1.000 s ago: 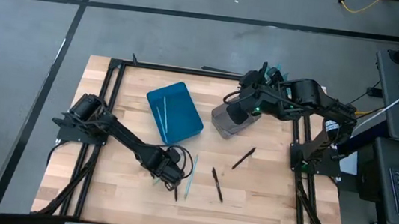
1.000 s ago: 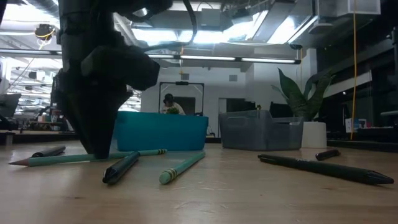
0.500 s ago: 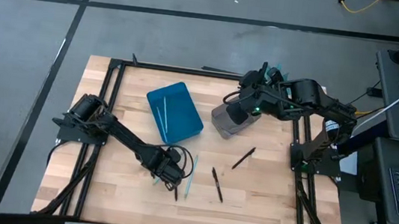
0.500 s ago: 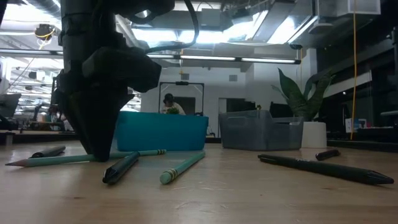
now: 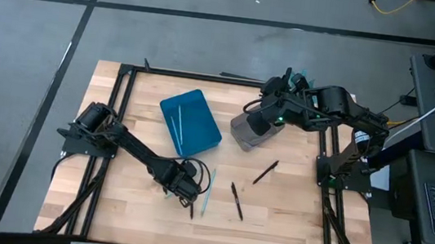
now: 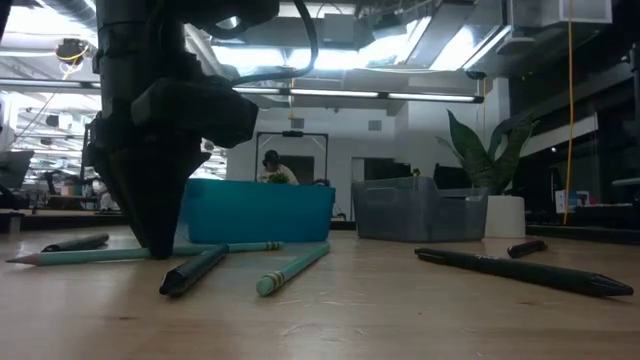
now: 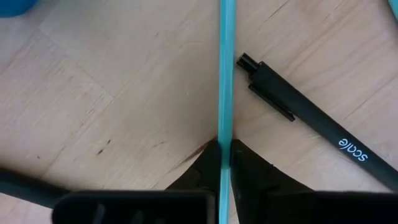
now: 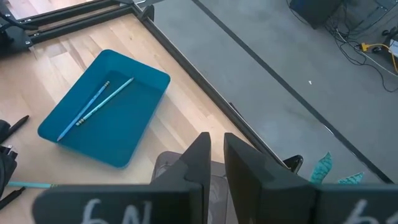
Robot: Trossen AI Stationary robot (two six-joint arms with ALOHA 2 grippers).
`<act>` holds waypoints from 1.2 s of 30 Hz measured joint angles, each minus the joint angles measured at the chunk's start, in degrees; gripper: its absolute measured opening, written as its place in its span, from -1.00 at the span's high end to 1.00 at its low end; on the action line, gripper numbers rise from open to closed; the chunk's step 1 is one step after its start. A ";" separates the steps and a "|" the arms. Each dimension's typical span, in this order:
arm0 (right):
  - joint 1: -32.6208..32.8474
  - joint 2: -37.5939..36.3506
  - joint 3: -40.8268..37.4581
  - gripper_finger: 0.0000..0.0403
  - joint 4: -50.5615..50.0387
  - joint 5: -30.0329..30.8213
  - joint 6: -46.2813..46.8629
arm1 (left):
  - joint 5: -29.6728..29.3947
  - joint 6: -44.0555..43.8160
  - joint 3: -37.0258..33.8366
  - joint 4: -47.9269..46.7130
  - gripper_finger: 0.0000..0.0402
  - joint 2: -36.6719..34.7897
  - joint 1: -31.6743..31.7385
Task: Sort pens & pencils
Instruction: Put the left light blue pencil into the blue bin
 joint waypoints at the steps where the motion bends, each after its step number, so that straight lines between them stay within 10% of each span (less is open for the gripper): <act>1: 0.00 0.00 0.00 0.76 0.01 0.00 0.00 | -0.10 0.00 0.00 -0.02 0.91 0.00 0.00; 36: 0.00 0.00 0.00 0.76 -0.01 0.00 -0.71 | -10.12 1.46 22.50 -31.79 0.89 -0.33 -0.46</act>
